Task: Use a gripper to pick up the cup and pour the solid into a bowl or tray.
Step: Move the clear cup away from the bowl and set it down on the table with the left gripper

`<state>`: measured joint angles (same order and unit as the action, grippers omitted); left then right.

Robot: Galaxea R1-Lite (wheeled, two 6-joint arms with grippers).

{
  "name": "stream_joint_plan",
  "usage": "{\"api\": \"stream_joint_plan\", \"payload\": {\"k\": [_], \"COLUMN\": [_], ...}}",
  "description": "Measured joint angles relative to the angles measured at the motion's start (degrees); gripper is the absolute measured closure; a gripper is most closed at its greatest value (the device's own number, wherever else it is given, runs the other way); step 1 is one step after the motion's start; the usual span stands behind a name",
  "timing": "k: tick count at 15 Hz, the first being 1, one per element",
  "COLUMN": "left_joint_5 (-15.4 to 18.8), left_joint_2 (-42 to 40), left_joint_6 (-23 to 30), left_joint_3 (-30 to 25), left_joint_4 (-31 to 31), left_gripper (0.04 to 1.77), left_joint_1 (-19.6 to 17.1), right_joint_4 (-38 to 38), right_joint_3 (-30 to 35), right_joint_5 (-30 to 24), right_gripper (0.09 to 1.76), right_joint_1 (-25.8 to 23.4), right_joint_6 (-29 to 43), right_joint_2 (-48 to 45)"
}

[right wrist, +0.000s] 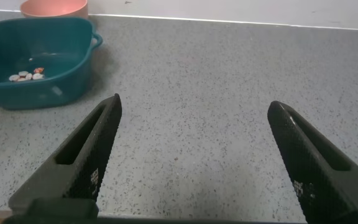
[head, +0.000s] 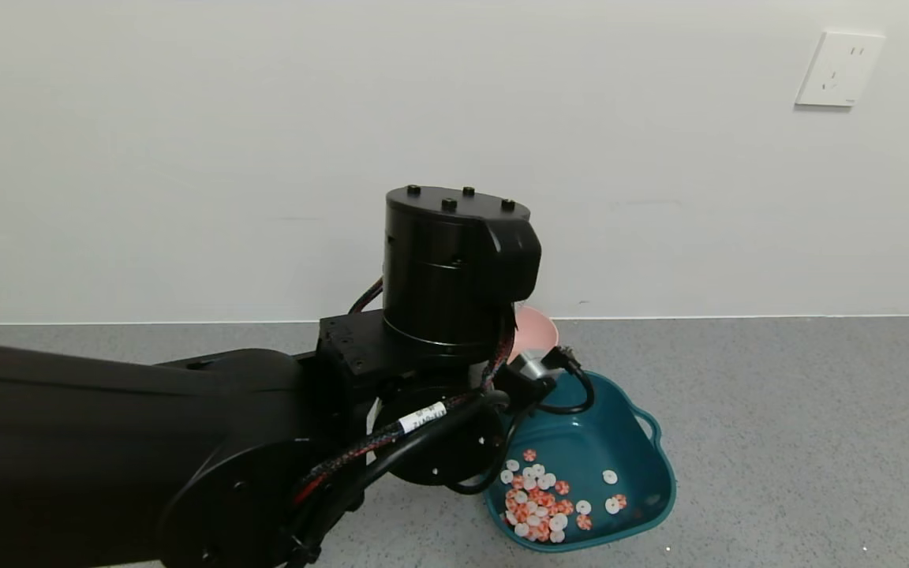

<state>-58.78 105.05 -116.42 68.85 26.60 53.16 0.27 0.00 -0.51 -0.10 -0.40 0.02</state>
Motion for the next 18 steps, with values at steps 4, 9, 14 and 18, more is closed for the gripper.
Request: {"api": "stream_joint_plan", "payload": {"k": [4,9,14,18], "left_joint_5": [0.7,4.5,11.6,20.5], "left_joint_2": [-1.8,-3.4,-6.4,-7.6], "left_joint_6": [14.3,36.6,57.8,76.9], "left_joint_3": [-1.5,-7.5,-14.8,-18.7], "left_joint_4": [-0.4,-0.4,-0.4,-0.5], "left_gripper": [0.55,0.55,0.55,0.55], "left_joint_1": [-1.2,-4.1,-10.2,-12.7], "right_joint_4": [0.0,0.0,0.0,0.0], "right_joint_3": [0.0,0.0,0.0,0.0], "right_joint_5": [0.0,0.0,0.0,0.0], "right_gripper": [0.14,0.14,0.14,0.14], "right_joint_1": [0.0,0.0,0.0,0.0], "right_joint_6": [0.0,0.0,0.0,0.0], "right_joint_2": [0.0,0.0,0.0,0.0]}}
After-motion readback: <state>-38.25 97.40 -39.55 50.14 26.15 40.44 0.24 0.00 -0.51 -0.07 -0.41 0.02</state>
